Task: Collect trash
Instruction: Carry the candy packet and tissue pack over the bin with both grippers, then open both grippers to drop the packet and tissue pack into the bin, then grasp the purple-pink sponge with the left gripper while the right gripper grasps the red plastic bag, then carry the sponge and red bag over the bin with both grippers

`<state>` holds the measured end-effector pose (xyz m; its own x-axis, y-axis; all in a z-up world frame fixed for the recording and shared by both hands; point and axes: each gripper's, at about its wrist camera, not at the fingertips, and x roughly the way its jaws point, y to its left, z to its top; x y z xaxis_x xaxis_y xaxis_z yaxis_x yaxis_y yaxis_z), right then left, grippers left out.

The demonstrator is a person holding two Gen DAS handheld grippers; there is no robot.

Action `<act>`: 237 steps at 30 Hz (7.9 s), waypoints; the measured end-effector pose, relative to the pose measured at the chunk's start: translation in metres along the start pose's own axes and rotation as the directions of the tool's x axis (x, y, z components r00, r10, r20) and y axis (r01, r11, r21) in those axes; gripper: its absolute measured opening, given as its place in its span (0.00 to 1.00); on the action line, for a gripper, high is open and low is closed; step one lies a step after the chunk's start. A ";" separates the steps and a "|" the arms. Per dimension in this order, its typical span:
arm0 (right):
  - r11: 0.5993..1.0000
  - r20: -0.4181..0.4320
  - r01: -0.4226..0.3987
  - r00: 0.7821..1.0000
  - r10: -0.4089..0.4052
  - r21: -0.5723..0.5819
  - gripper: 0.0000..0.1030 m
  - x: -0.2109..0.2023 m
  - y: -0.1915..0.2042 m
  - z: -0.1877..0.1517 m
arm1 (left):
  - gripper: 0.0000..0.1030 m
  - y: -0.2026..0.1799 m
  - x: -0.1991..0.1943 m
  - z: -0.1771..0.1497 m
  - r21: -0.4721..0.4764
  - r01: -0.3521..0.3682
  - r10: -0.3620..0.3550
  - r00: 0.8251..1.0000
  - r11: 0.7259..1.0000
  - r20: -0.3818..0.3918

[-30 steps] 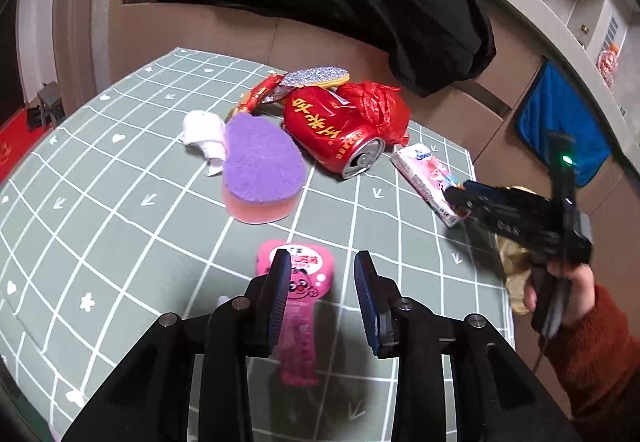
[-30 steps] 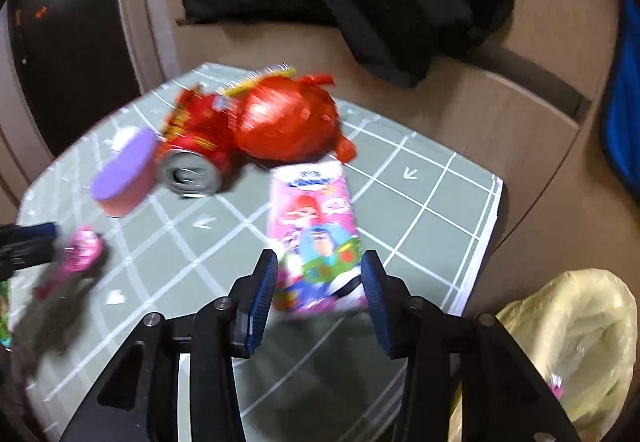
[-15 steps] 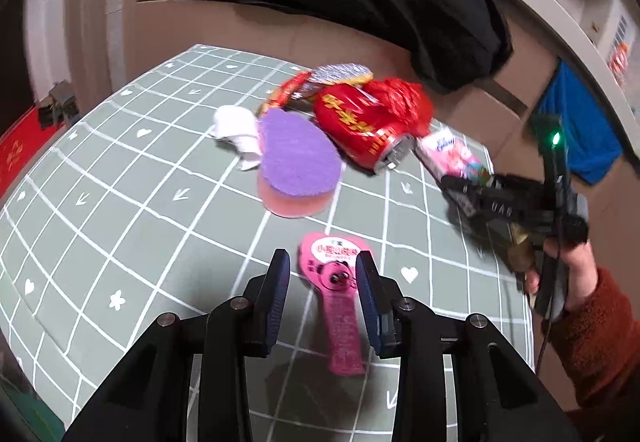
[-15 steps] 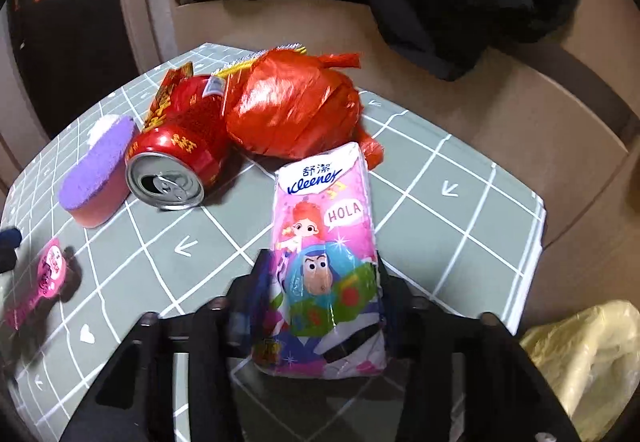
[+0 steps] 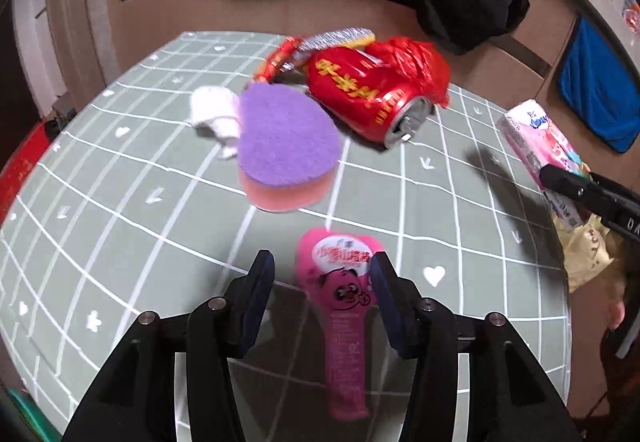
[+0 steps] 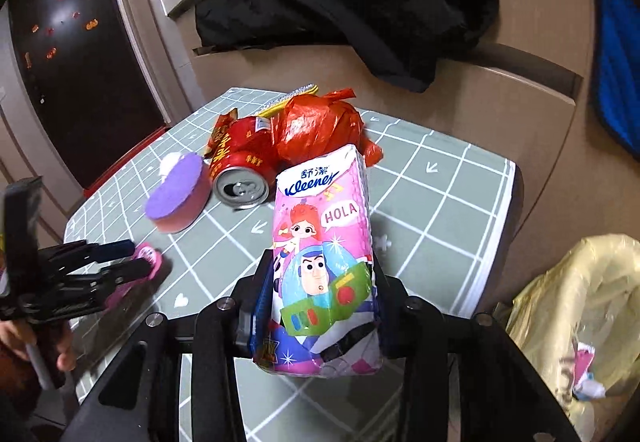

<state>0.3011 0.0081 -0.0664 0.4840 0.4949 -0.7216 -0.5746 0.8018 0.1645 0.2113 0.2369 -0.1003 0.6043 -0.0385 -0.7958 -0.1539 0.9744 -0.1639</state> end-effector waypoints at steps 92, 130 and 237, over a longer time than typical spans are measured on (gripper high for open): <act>0.875 0.219 0.314 0.886 -0.410 0.369 0.38 -0.202 -0.213 -0.064 | 0.49 -0.363 0.011 0.082 0.379 0.371 -0.439 0.892 0.848 0.110; 0.957 0.289 0.220 0.919 -0.268 0.187 0.54 -0.160 -0.076 -0.003 | 0.58 -0.100 -0.066 0.078 0.082 0.076 -0.098 0.945 0.994 0.312; 0.996 0.119 -0.028 0.993 0.018 0.086 0.52 -0.054 -0.036 -0.022 | 0.34 0.002 0.009 0.064 -0.314 0.030 -0.010 0.998 0.949 0.066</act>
<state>0.2807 -0.0547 -0.0480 0.5489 0.5453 -0.6335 -0.5293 0.8133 0.2415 0.2663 0.2529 -0.0700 0.6559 -0.0331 -0.7541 -0.3734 0.8540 -0.3623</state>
